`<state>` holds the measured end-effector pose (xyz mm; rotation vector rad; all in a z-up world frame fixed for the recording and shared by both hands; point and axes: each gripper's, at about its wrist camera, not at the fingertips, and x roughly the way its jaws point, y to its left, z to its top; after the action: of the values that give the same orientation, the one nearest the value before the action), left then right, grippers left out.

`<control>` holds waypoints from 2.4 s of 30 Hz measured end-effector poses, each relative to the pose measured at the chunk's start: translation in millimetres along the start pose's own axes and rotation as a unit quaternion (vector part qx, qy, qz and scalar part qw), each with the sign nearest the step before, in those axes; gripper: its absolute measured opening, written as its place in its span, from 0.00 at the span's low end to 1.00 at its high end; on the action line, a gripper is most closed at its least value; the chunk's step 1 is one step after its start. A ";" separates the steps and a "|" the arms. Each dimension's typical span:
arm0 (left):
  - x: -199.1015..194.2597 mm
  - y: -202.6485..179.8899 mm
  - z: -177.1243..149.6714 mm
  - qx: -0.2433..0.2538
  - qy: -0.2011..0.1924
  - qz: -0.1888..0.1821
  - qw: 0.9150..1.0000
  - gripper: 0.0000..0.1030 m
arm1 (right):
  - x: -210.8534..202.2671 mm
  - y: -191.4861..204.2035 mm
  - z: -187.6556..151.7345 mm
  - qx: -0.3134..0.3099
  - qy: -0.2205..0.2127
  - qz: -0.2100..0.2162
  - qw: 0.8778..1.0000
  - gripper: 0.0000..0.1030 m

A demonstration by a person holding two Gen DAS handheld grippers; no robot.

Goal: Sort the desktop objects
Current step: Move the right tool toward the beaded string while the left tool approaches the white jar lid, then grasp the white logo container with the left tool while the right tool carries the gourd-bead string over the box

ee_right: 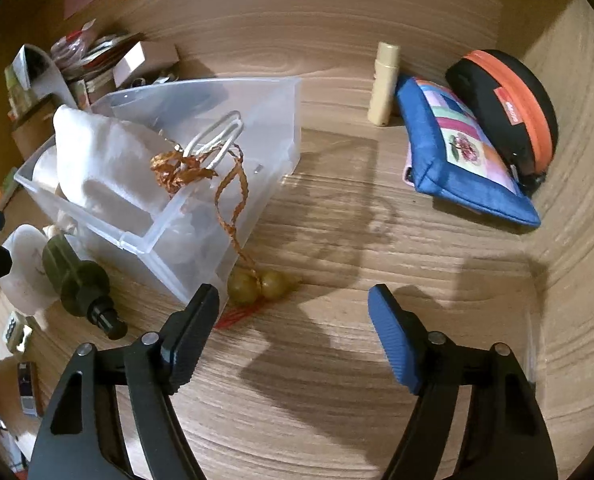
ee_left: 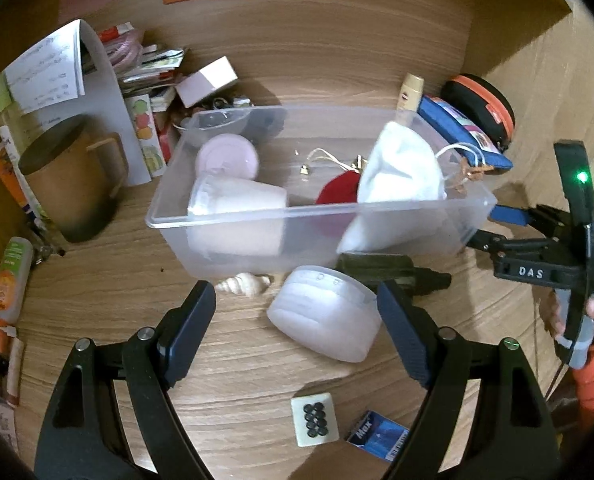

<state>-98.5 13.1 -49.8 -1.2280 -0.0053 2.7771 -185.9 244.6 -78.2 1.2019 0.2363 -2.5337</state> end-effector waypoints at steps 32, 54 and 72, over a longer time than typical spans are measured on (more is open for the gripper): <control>15.2 -4.9 -15.4 0.000 0.006 -0.007 1.000 0.63 | -11.4 -10.5 -6.1 0.024 -0.022 0.011 0.999 0.38; -21.9 14.8 0.0 -0.031 -0.045 0.005 0.998 0.63 | -84.3 14.6 20.8 0.050 -0.132 0.031 0.990 0.38; -51.3 37.5 45.5 -0.031 -0.089 0.002 0.995 0.63 | -97.0 45.2 46.9 0.036 -0.165 0.060 0.984 0.38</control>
<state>-101.3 -27.4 17.0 -0.9880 -0.1049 2.9008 -146.1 210.4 26.2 0.7753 -0.0080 -2.6005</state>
